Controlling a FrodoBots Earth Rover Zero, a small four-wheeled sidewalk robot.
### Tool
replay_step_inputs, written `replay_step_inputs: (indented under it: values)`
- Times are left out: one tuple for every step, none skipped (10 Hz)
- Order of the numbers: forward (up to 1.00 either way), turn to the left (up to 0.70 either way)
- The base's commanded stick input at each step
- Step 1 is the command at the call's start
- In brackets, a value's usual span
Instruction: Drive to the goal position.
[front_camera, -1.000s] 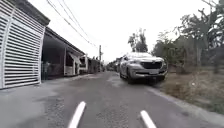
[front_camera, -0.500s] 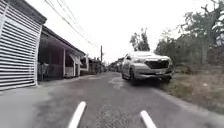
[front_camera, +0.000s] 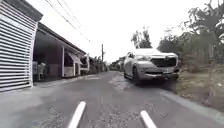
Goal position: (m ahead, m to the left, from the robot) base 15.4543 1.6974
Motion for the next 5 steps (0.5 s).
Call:
replay_step_inputs:
  values:
    - [0.85, 0.0]
    - [0.85, 0.0]
    - [0.85, 0.0]
    - [0.85, 0.0]
    - [0.85, 0.0]
